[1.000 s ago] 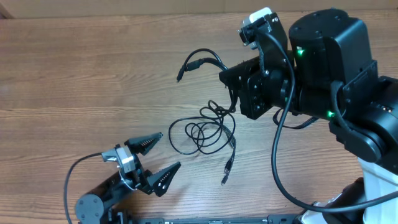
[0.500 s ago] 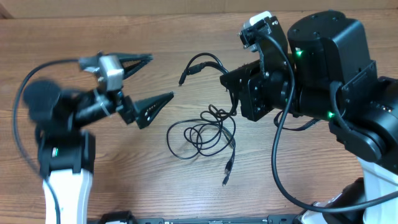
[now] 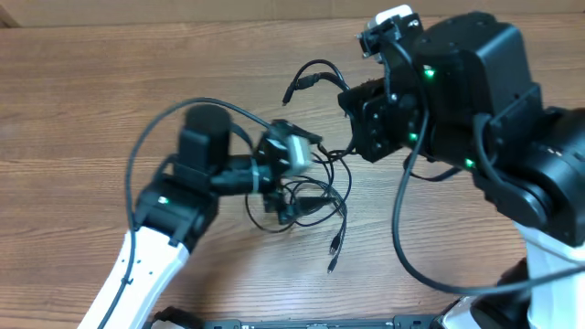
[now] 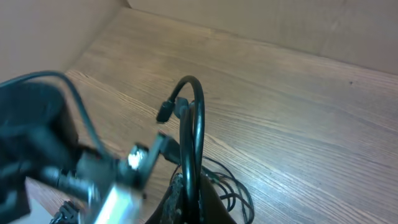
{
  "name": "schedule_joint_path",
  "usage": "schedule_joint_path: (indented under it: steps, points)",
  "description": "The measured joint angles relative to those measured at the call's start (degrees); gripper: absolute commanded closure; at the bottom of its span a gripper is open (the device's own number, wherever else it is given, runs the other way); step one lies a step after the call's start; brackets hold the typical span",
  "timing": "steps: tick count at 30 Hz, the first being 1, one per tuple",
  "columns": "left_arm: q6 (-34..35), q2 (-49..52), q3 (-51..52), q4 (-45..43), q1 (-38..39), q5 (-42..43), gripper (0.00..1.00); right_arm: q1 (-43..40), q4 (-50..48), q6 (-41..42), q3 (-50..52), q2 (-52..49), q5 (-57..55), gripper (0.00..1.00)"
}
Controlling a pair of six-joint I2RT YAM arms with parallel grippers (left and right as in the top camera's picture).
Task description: Untangle cables
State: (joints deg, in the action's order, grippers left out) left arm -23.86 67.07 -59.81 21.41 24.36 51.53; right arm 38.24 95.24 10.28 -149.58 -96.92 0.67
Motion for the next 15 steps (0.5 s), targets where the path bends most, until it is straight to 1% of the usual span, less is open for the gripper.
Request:
schedule_joint_path:
  steps: [2, 8, 13, 15]
  points:
    - [-0.9, 0.0, 0.0, -1.3, 2.8, -5.0, 0.00, 0.0, 0.0, 0.0, 0.0, -1.2, -0.2, 0.96]
    - [-1.9, -0.1, 0.0, -3.0, 3.0, -15.6, 0.00, 0.0, 0.1, 0.0, 0.0, -2.2, -0.7, 0.96]
    - [-2.1, -0.1, 0.0, -3.0, 3.0, -21.8, 0.00, 0.0, 0.4, 0.0, 0.0, -2.2, -0.7, 0.96]
    - [-2.1, -0.1, 0.0, -3.0, 3.0, -22.9, 0.00, 0.0, 0.4, 0.0, 0.0, -2.2, -0.7, 0.96]
